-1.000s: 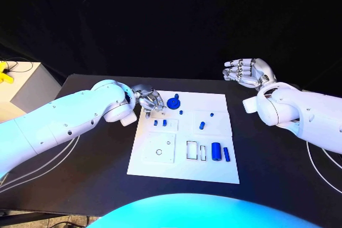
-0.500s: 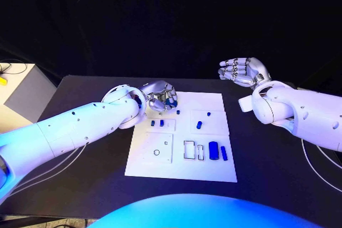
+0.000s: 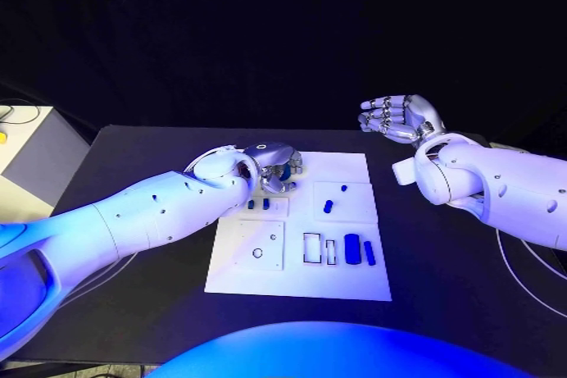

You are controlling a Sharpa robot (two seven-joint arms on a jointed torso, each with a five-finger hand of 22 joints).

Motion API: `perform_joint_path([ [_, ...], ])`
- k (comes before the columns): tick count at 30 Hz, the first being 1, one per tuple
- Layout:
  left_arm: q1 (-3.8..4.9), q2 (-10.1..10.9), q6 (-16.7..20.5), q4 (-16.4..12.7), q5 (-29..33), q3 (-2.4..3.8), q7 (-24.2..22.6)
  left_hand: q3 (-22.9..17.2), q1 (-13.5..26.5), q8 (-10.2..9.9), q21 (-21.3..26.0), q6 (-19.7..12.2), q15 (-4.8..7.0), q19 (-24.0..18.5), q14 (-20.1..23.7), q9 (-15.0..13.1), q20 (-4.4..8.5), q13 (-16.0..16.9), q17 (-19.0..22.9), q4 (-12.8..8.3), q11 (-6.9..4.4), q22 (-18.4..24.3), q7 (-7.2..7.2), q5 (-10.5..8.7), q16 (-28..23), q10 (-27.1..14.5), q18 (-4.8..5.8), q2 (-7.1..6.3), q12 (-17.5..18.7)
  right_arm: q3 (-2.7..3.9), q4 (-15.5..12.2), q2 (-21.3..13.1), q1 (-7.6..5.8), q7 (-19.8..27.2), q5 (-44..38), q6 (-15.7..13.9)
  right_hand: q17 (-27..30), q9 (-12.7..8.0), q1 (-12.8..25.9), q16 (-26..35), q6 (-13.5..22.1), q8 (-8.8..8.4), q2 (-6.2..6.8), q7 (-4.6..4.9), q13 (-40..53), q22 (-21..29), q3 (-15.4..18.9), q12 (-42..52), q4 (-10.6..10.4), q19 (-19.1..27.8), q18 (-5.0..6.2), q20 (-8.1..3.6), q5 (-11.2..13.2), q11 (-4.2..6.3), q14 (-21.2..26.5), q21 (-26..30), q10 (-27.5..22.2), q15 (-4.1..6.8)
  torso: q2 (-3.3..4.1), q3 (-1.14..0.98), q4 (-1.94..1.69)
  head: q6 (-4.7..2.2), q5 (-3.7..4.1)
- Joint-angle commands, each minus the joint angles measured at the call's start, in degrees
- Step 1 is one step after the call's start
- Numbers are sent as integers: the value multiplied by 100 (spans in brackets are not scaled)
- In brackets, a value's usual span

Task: Assemble the parts on the task board

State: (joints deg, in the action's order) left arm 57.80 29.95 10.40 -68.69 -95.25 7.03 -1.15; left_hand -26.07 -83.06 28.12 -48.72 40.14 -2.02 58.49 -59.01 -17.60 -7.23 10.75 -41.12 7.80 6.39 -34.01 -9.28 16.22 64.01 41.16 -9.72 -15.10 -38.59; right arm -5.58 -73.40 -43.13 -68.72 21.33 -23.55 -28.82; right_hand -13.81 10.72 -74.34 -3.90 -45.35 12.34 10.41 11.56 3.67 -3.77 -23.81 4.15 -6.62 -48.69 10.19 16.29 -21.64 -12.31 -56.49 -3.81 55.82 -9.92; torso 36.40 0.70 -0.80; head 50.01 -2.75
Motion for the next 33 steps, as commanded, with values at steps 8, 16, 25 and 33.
perform_joint_path([
  [8,33,-156,-445,115,-629,-4,327,78,19,-75,-78,15,60,67,-44,66,15,-71,43,7,-27,-55,82,-90,187,-83,-80,30,47,2,-21,8,-4,49,-15,66,5,-9,3,4,-28,-30,-33,409,-2,3,-6,-27,39,24,27,1,-31,14,-7,5,42,9,26,-8,16,-1,6],
  [16,53,-218,-627,185,-676,-4,366,-30,-23,-139,-233,257,92,97,-105,156,35,-190,78,14,-71,-175,135,-76,489,167,-74,104,55,2,-23,17,-6,48,-15,71,9,-10,4,3,-31,-31,-34,410,-3,3,-8,-29,41,24,28,1,-30,13,-9,5,44,9,25,-7,17,-1,21],
  [25,56,-273,-669,222,-675,-5,319,-283,-63,-215,-439,674,162,87,-359,220,91,-294,-144,-30,-184,-343,214,-81,890,661,-82,189,76,2,-16,33,-6,49,-15,79,9,-10,4,3,-31,-31,-34,410,-3,3,-8,-29,41,24,28,1,-30,13,-9,5,44,9,21,-4,16,-1,33],
  [33,57,-295,-718,247,-630,-5,269,-408,-57,-293,-550,886,184,65,-468,239,112,-367,-218,-87,-227,-440,231,-90,1059,920,-77,249,178,2,-13,40,-6,49,-15,81,18,-13,9,4,-35,-33,-38,411,-3,3,-12,-31,43,24,27,1,-31,13,-12,5,47,9,18,-9,4,-1,39],
])
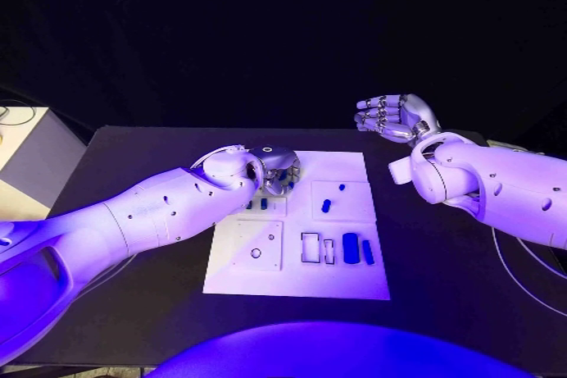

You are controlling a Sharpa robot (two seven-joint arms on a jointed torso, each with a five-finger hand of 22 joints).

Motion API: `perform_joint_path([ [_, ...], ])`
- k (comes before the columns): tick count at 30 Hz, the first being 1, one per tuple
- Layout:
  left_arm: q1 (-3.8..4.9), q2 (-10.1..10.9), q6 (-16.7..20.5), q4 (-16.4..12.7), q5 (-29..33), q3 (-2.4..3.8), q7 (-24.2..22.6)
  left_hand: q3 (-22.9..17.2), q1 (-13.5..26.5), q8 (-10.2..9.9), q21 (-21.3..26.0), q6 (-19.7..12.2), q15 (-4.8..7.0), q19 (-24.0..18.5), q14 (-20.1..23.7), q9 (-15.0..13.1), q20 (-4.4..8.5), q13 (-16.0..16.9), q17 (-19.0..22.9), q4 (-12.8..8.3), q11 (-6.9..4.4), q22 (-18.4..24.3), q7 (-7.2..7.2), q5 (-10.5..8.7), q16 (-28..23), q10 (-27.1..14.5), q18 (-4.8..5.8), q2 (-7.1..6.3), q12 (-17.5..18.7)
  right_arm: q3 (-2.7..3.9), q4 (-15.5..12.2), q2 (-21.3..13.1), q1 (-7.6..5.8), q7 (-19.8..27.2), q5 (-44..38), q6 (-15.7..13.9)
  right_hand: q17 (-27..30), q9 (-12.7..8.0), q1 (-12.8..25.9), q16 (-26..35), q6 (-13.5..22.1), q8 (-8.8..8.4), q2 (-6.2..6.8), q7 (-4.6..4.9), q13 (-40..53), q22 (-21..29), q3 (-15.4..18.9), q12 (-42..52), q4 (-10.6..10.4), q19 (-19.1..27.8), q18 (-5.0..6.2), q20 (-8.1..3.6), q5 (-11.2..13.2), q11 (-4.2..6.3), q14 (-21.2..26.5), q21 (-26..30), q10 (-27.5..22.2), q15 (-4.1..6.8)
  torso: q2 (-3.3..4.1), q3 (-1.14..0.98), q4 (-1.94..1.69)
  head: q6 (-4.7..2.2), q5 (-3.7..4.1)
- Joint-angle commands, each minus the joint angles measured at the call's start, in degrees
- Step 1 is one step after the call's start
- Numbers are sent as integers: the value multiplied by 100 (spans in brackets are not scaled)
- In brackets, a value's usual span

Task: Assemble the parts on the task board

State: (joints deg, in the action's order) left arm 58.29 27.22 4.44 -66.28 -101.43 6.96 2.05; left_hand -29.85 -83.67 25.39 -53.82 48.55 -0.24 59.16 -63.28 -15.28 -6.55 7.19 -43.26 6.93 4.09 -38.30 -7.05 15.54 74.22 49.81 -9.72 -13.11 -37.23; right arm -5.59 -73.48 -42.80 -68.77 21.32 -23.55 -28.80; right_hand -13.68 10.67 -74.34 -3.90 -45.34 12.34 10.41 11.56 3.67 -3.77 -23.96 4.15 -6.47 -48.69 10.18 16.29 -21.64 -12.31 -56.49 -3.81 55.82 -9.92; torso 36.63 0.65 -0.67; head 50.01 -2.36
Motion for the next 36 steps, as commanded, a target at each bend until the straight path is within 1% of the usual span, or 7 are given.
perform_joint_path([
  [1,8,-24,-128,9,-7,1,-55,-34,5,-21,-43,53,7,-4,-41,6,44,-14,-1,-2,3,-14,9,-22,41,58,-77,53,48,2,-4,9,-1,50,-15,79,5,-8,9,4,-35,-33,-38,411,-3,3,3,-31,28,24,27,1,-31,12,-12,5,47,9,-4,-2,-8,-1,-2],
  [6,8,-31,-163,19,5,0,-61,-55,17,-37,-63,108,6,-14,-53,6,45,-35,-1,-10,-4,-34,12,-25,69,101,-77,76,88,2,-1,15,-1,50,-15,81,5,-8,9,4,-35,-33,-38,411,-3,3,3,-31,28,24,27,1,-31,12,-12,5,47,9,-4,1,-7,-1,-5],
  [14,8,-26,-176,39,23,-2,-41,-163,-4,-107,-183,333,-5,-17,-207,-12,32,-112,-120,-126,-6,-134,-29,-35,233,418,-75,190,276,2,-2,17,-1,53,-15,81,5,-8,9,4,-35,-33,-38,411,-3,3,3,-31,28,24,27,1,-31,12,-12,5,47,9,-3,-2,2,-1,-3],
  [21,8,-16,30,40,222,-2,-170,-277,58,-205,-498,568,-29,173,-444,-88,-1,-236,-310,-229,24,-499,-92,-47,394,857,-26,294,735,2,3,19,-1,53,-15,86,13,-11,17,4,-37,-36,-41,412,-3,3,0,-34,28,25,27,1,-33,12,-13,5,48,9,-7,0,-7,-1,-21],
  [26,8,14,201,28,426,-2,-293,-337,84,-276,-484,637,-35,121,-407,-142,-8,-294,-146,-311,44,-469,-112,-40,344,1055,-38,317,1064,2,4,20,-1,53,-15,87,13,-11,17,4,-37,-36,-41,412,-3,3,0,-34,28,25,27,1,-33,12,-13,5,48,9,-9,-1,-8,-1,-21],
  [33,5,219,390,-192,781,10,-471,-418,84,-370,-584,671,-46,185,-487,-184,-5,-309,-173,-428,63,-582,-134,-27,370,1221,-24,321,1377,2,5,12,-1,55,-15,72,19,-13,24,5,-39,-38,-46,413,-4,3,-2,-35,25,25,27,1,-35,11,-13,6,49,8,-8,4,-3,-1,-26],
  [36,5,380,439,-388,957,84,-531,-446,95,-412,-629,662,-59,211,-513,-187,-12,-312,-206,-452,80,-638,-156,-26,384,1236,-13,321,1470,2,4,1,-1,56,-15,68,19,-13,24,5,-39,-38,-46,413,-4,3,-2,-35,25,25,27,1,-35,11,-13,6,49,8,-13,5,-12,-1,-14],
])
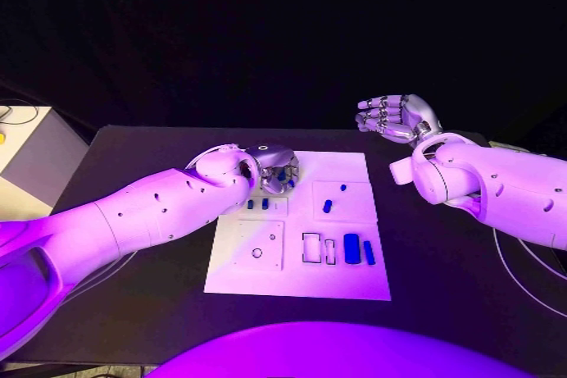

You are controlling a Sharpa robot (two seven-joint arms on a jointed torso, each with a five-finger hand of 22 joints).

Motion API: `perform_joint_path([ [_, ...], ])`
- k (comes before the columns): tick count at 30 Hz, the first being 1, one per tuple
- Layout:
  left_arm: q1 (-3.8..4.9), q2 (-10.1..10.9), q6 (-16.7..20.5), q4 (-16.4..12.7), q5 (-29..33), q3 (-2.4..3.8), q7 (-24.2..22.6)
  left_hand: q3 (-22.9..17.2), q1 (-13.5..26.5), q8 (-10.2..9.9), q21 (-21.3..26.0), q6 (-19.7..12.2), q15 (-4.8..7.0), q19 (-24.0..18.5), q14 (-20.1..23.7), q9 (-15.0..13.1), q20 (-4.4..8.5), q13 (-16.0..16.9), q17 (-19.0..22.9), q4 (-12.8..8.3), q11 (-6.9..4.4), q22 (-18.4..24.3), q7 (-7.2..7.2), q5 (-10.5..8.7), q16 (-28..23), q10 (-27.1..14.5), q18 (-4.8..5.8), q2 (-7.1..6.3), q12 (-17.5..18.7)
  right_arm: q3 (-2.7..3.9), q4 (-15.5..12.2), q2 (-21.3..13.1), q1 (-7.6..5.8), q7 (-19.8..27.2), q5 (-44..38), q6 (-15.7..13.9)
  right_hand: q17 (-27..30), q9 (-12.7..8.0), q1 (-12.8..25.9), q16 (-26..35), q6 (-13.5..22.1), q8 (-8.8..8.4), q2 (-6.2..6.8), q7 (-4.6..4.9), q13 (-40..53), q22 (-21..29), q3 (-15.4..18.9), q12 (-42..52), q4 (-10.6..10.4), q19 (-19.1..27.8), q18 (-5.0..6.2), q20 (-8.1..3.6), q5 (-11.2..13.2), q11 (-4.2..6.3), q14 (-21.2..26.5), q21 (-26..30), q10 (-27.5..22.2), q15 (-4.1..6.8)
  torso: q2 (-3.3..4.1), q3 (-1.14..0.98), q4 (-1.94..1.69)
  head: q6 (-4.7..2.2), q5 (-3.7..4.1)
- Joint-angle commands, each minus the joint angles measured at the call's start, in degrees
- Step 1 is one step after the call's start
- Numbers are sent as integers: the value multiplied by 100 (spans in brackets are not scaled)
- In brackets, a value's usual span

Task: Assemble the parts on the task board

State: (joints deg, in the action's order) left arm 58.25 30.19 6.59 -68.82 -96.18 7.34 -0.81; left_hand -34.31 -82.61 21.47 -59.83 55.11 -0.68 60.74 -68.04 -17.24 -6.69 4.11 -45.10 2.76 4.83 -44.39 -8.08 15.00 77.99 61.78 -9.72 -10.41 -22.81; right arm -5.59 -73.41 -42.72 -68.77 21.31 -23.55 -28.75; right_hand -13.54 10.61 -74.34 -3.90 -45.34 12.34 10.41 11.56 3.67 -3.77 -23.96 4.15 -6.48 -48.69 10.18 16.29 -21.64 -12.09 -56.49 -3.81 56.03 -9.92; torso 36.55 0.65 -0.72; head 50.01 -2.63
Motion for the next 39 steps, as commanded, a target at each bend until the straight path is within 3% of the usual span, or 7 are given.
perform_joint_path([
  [1,8,131,233,-196,485,80,-257,-1,-9,-22,-36,8,-15,60,-40,8,2,-3,-21,-35,8,-39,-54,27,8,43,-11,51,35,2,-3,-10,-1,57,-15,59,5,-8,25,5,-39,-38,-46,413,-4,3,-2,-36,25,25,27,1,-35,-10,-14,6,28,8,-4,3,-10,-1,11],
  [7,9,568,113,-654,847,348,-260,2,17,-34,-57,29,-23,71,-60,-2,-3,0,-38,-40,12,-63,-59,22,21,77,-8,44,86,2,-2,-28,0,62,-15,33,9,-9,29,6,-38,-41,-46,414,-4,3,-2,-38,25,27,27,1,-35,-11,-12,6,26,7,-8,5,-17,-1,-5],
  [13,9,966,-62,-941,995,446,-195,2,25,-37,-77,47,-21,84,-66,-9,-7,4,-38,-46,7,-91,-53,22,26,104,-2,45,112,2,1,-41,0,62,-15,27,9,-9,29,6,-38,-41,-46,414,-4,3,-2,-38,25,27,27,1,-35,-11,-12,6,26,7,-23,5,-42,-1,-10],
  [17,-5,1165,-93,-1056,976,458,-163,4,27,-43,-93,59,-20,93,-73,-15,-6,7,-43,-58,5,-113,-50,21,31,126,0,40,137,2,4,-57,0,62,-15,27,9,-9,29,6,-38,-41,-46,414,-4,3,-2,-38,25,27,27,1,-35,-11,-12,6,26,7,-23,25,-56,-1,-15],
  [22,-43,1286,8,-1116,769,450,-175,16,23,-55,-133,103,-8,116,-100,-34,-3,21,-64,-100,-12,-160,-36,18,49,205,5,27,195,2,8,-62,1,64,-15,32,9,-9,29,6,-38,-41,-46,414,-4,3,-2,-38,25,27,27,1,-35,-11,-12,6,26,7,-26,13,-46,-1,-56],
  [29,-147,1272,99,-1063,355,394,-122,35,35,-67,-136,122,-3,110,-98,-42,-1,29,-50,-115,-17,-160,-29,12,49,241,5,6,229,2,16,-49,6,65,-15,42,9,-9,29,6,-38,-41,-46,414,-4,3,-2,-38,25,27,27,1,-35,-11,-12,6,26,7,-18,17,-32,-1,-106],
  [39,-326,1191,166,-951,42,382,-31,53,52,-71,-135,144,0,104,-98,-50,1,37,-45,-114,-25,-159,-21,7,51,273,4,-1,249,2,19,-46,11,63,-15,45,9,-9,29,6,-38,-41,-46,414,-4,3,-2,-38,25,27,27,1,-35,-11,-12,6,26,7,-2,6,-28,-1,-100],
])
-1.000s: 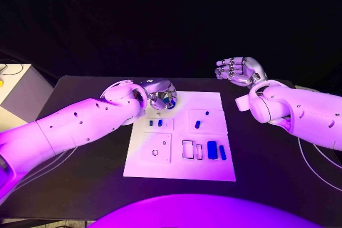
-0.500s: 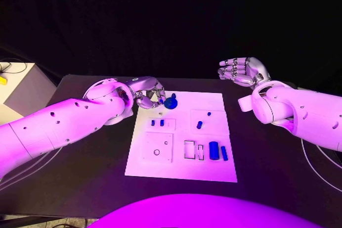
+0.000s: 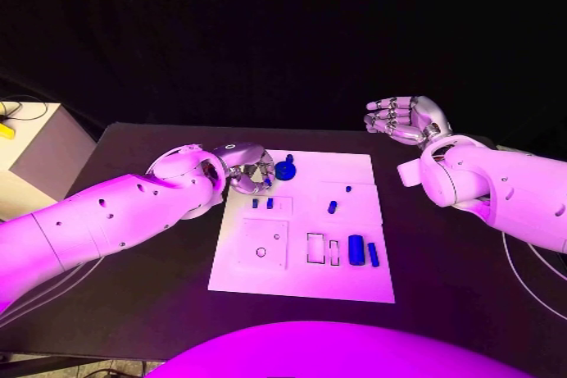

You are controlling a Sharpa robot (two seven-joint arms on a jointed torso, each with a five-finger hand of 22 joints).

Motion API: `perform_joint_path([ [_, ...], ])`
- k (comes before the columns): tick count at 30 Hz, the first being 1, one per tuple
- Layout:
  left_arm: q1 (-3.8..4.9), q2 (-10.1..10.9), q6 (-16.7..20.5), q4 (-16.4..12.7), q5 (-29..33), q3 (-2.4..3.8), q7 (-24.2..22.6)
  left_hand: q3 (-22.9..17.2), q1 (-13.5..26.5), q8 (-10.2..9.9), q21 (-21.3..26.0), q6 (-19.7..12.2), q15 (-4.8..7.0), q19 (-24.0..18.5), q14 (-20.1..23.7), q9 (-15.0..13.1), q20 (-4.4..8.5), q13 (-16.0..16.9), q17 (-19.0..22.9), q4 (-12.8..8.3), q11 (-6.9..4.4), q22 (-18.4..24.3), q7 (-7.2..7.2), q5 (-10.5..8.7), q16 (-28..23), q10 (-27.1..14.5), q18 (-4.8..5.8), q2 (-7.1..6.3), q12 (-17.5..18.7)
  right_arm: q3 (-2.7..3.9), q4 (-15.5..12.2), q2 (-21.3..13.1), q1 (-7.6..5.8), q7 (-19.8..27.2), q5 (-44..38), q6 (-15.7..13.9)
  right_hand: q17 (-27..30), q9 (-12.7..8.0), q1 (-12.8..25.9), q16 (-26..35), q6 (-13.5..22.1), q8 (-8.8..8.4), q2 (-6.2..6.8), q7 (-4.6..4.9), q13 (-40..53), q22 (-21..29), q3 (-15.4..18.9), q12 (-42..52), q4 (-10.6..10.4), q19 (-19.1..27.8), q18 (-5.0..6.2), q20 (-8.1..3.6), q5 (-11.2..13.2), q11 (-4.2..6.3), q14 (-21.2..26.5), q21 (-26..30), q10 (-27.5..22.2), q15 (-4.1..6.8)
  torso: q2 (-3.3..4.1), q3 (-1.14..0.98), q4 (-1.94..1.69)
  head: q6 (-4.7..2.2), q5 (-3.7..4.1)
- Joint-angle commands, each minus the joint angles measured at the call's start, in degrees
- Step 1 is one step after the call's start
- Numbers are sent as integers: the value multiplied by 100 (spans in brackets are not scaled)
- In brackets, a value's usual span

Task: Assemble the parts on the task board

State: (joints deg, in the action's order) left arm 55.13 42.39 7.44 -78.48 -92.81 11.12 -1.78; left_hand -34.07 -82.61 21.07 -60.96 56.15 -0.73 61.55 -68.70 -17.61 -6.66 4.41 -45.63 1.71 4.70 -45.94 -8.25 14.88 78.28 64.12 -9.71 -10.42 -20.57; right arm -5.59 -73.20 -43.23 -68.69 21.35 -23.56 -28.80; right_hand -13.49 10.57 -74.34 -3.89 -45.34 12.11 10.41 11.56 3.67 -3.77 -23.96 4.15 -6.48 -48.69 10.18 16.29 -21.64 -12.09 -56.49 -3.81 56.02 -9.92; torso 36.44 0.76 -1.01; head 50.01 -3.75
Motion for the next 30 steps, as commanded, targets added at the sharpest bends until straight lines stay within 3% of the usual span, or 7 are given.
perform_joint_path([
  [1,-21,-35,73,22,-318,4,86,35,51,-35,-25,44,6,24,-36,-14,1,10,0,-16,-14,-7,-2,19,25,46,2,-8,30,2,-4,4,4,60,-15,51,5,-5,29,6,-38,-18,-46,414,-4,3,-2,-38,25,27,26,1,-35,-11,-12,6,26,7,10,-5,0,-1,8],
  [6,-36,-48,-13,49,-403,4,183,41,53,-38,-11,48,7,9,-27,-16,4,13,18,-19,-16,13,0,18,22,54,-4,-13,36,2,-8,0,4,59,-15,49,5,-5,29,6,-38,-18,-46,414,-4,3,-2,-38,25,27,26,1,-35,-11,-12,6,26,7,4,-14,3,-1,-4],
  [30,-41,-83,-213,83,-488,5,323,45,52,-53,-11,46,8,3,-31,-17,10,18,1,-26,-15,13,0,22,28,56,-5,-16,58,2,-9,4,4,62,-15,52,32,-16,42,9,-39,-29,-48,416,-5,4,-10,-44,32,31,26,2,-44,-14,-9,7,20,4,2,-18,2,-1,-1],
])
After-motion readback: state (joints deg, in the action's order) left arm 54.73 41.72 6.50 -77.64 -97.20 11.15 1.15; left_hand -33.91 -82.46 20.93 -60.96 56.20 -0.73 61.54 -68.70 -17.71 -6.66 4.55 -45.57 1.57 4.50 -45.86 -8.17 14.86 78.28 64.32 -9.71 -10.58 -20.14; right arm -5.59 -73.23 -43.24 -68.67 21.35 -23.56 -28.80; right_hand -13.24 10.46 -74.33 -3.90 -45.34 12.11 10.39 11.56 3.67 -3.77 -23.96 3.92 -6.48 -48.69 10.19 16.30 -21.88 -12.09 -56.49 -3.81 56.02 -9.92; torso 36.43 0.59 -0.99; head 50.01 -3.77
